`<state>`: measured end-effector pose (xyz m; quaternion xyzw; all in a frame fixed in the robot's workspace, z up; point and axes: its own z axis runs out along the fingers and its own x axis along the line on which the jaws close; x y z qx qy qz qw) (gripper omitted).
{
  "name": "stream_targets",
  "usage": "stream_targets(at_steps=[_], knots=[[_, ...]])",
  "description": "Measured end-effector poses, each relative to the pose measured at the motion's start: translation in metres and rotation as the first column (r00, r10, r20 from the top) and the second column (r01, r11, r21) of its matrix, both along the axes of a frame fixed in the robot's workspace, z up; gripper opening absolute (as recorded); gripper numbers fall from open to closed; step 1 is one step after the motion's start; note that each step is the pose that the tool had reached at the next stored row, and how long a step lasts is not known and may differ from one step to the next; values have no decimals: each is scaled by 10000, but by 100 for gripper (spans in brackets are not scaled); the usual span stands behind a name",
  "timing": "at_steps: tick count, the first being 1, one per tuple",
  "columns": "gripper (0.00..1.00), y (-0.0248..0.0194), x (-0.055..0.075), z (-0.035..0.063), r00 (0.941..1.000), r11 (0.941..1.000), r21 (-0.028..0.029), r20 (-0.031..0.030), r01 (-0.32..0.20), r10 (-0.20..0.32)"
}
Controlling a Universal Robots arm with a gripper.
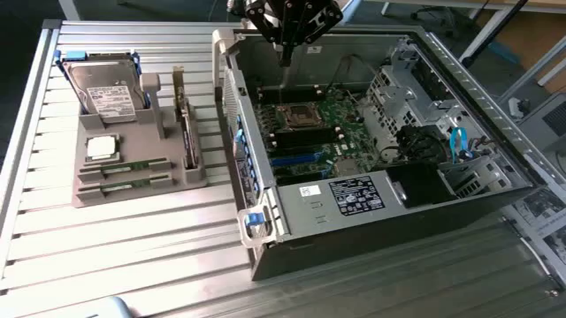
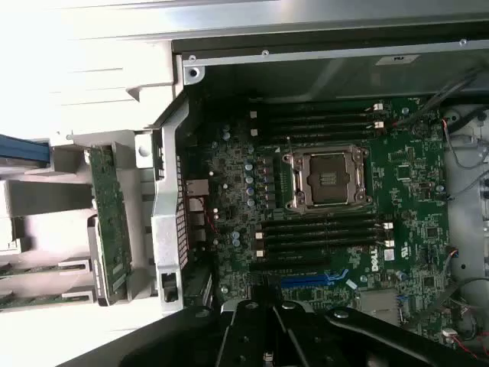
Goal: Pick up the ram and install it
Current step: 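Reach for the ram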
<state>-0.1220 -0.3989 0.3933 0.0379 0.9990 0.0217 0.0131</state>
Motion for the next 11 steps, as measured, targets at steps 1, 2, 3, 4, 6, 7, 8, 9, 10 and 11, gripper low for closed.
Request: stream_targets(at_steps=[1, 2, 3, 4, 6, 7, 8, 9, 10, 11], knots=[[10, 0, 0, 0, 10000, 10000, 0, 0, 0, 0], [10, 0, -10, 0, 10000, 10000, -1, -1, 1, -1], [10, 0, -20, 0, 10000, 10000, 0, 0, 0, 0], [10, 0, -29, 0, 10000, 10000, 0, 0, 1, -1], [10, 0, -40, 0, 10000, 10000, -1, -1, 0, 0], [10, 0, -50, 0, 10000, 10000, 0, 1, 0, 0], [10, 0, -62, 0, 10000, 10000, -1, 0, -1, 1], [10, 0, -69, 0, 10000, 10000, 0, 0, 0, 0], [10, 0, -74, 0, 10000, 10000, 0, 0, 0, 0], [10, 0, -78, 0, 10000, 10000, 0, 0, 0, 0]])
